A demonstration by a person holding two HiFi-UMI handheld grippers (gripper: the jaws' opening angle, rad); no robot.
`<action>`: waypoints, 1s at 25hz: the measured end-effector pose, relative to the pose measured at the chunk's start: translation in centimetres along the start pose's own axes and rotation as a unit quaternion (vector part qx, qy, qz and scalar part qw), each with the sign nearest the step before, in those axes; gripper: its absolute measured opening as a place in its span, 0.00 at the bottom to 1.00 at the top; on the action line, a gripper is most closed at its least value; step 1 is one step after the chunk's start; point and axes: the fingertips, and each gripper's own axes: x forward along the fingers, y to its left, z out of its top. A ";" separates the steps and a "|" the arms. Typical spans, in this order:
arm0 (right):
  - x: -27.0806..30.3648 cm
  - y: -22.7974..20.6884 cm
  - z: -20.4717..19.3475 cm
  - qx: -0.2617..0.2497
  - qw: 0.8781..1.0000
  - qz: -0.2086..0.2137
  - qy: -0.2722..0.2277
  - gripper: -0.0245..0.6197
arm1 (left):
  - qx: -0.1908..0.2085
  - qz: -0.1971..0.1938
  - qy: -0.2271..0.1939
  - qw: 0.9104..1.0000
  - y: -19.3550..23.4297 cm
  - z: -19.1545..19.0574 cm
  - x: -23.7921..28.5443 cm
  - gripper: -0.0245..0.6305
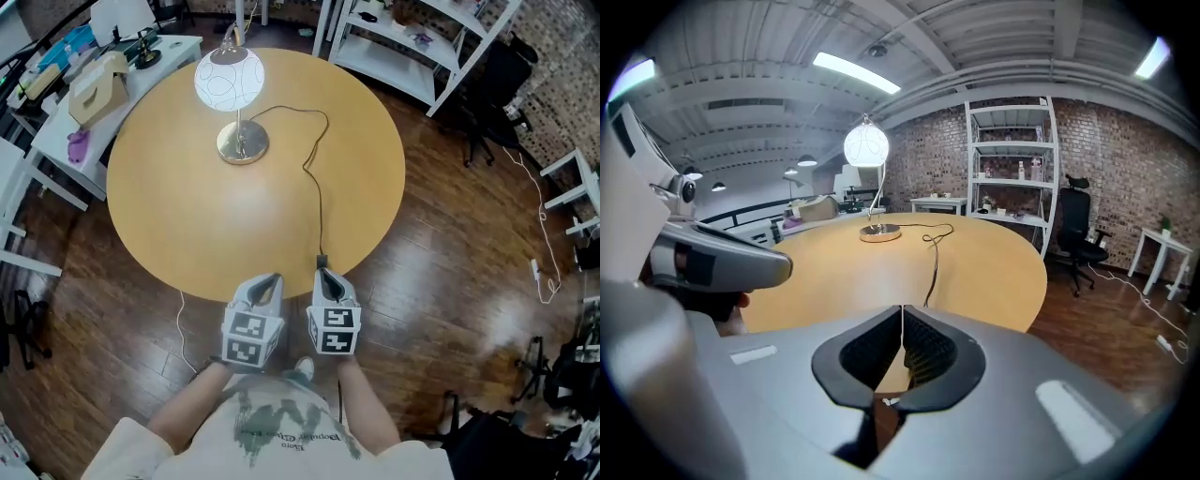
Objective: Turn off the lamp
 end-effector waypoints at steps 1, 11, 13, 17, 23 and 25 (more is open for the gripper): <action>0.4 -0.2 -0.2 -0.001 1.000 -0.005 0.004 0.05 | 0.001 -0.003 0.001 1.000 0.2 0.0 0.2 0.04; 3.3 -1.8 -1.8 0.011 0.999 -0.036 0.021 0.05 | 0.014 -0.018 0.019 1.000 1.9 -1.1 0.9 0.04; 3.6 -2.1 -1.9 0.014 0.999 -0.040 0.027 0.05 | 0.014 -0.017 0.020 1.000 2.2 -1.0 0.8 0.04; 4.1 -2.5 -2.2 0.003 0.998 -0.051 0.045 0.04 | 0.009 -0.011 0.018 1.000 2.8 -1.0 0.7 0.04; 4.5 -1.7 -2.0 -0.024 0.996 -0.042 0.072 0.04 | -0.003 -0.007 0.018 1.000 2.9 -1.4 0.6 0.04; 4.8 -1.6 -1.9 -0.026 0.995 -0.040 0.083 0.04 | -0.006 -0.006 0.016 1.000 3.0 -1.5 0.7 0.04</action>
